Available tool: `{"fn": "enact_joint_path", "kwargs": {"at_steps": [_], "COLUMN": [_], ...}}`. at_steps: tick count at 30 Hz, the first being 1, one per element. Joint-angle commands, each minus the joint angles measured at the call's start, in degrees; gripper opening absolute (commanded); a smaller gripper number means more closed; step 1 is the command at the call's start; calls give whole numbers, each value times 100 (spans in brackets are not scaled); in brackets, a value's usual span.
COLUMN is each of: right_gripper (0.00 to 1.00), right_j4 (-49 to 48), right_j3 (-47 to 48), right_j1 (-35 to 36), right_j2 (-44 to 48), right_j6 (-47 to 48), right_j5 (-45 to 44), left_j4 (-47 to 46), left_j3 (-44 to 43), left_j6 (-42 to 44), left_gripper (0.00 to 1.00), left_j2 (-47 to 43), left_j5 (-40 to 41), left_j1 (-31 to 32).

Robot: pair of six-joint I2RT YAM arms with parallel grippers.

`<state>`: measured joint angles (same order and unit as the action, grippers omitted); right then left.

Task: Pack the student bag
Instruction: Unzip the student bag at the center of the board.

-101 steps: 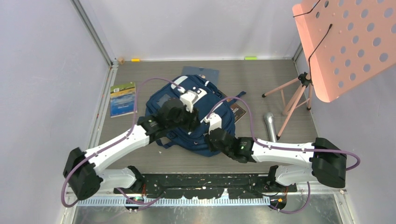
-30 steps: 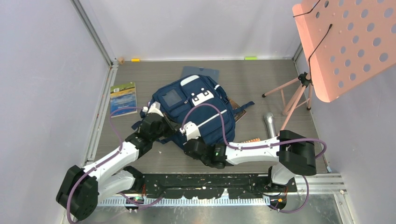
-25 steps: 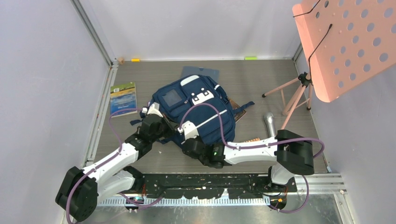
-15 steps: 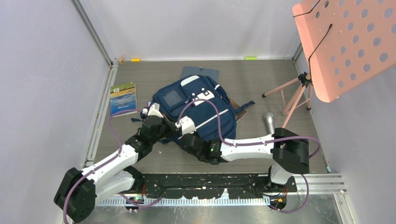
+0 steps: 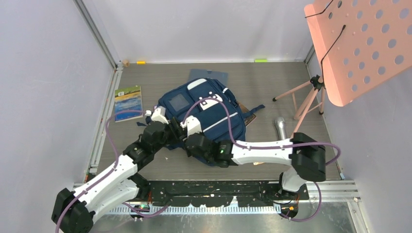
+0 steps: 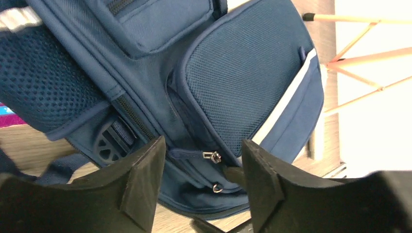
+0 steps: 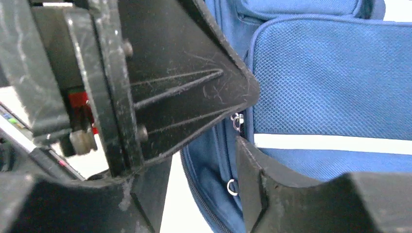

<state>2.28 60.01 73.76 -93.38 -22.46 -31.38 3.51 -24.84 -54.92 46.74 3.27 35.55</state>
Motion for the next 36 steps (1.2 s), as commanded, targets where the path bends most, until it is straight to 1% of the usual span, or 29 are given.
{"fn": "enact_joint_path", "kwargs": {"at_steps": [1, 3, 4, 5, 6, 8, 11, 12, 13, 14, 15, 17, 20, 21, 23, 26, 27, 29, 30, 32, 33, 36], "right_gripper": [59, 67, 73, 74, 79, 82, 86, 91, 93, 96, 96, 99, 100, 100, 100, 100, 100, 100, 100, 100, 100, 100], "right_j4": [591, 994, 1165, 1522, 1737, 2516, 3241, 3557, 3681, 3900, 3998, 4353, 4717, 4762, 4877, 5007, 5048, 5205, 5357, 5699, 5949, 6246], "right_j3": [223, 178, 174, 203, 270, 367, 449, 432, 402, 300, 239, 19, -403, -495, -771, -1210, -1276, -1463, -1495, -1575, -1645, -1824], "right_j1": [-98, -118, -143, -226, -374, -660, -1086, -1314, -1423, -1685, -1775, -2103, -2604, -2691, -2908, -3178, -3243, -3290, -3298, -3305, -3310, -3307], "right_j2": [1036, 1455, 1692, 1907, 1997, 2253, 2606, 2672, 2807, 2873, 3013, 3216, 3555, 3751, 4063, 4523, 4588, 4719, 4767, 4791, 4793, 4742], "right_j6": [160, 146, 97, 55, -99, -382, -805, -1057, -1181, -1432, -1575, -2124, -2836, -2962, -3504, -3937, -4228, -4714, -4895, -5495, -5945, -6554], "right_j5": [-109, -264, -334, -347, -357, -313, -232, -239, -258, -261, -296, -419, -503, -548, -664, -745, -771, -785, -796, -827, -831, -706], "left_j4": [1334, 1578, 1627, 1645, 1633, 1498, 1102, 960, 804, 660, 503, 261, -51, -152, -307, -640, -675, -622, -530, -441, -454, -448], "left_j3": [-886, -1128, -1217, -1292, -1349, -1462, -1584, -1612, -1630, -1649, -1680, -1748, -1819, -1834, -1869, -1878, -1905, -2029, -2122, -2234, -2257, -2284], "left_j6": [1821, 2416, 2676, 2880, 3048, 3416, 3966, 4111, 4245, 4378, 4493, 4679, 4998, 5105, 5294, 5702, 5820, 5913, 5968, 5951, 5935, 5858], "left_gripper": [66, 71, 73, 74, 74, 75, 75, 75, 75, 76, 76, 77, 80, 81, 85, 90, 90, 91, 91, 90, 90, 85], "left_j2": [-119, -51, -12, 24, 90, 205, 443, 545, 651, 778, 911, 1209, 1607, 1734, 1948, 2322, 2453, 2691, 2780, 2871, 2885, 2853], "left_j5": [276, 268, 233, 216, 208, 99, -172, -185, -177, -139, -86, -21, 117, 180, 285, 683, 902, 1612, 1794, 2213, 2331, 2565], "left_j1": [32, 38, 51, 84, 135, 289, 732, 925, 1147, 1351, 1630, 1978, 2360, 2462, 2620, 2789, 2837, 2884, 2887, 2888, 2887, 2889]}}
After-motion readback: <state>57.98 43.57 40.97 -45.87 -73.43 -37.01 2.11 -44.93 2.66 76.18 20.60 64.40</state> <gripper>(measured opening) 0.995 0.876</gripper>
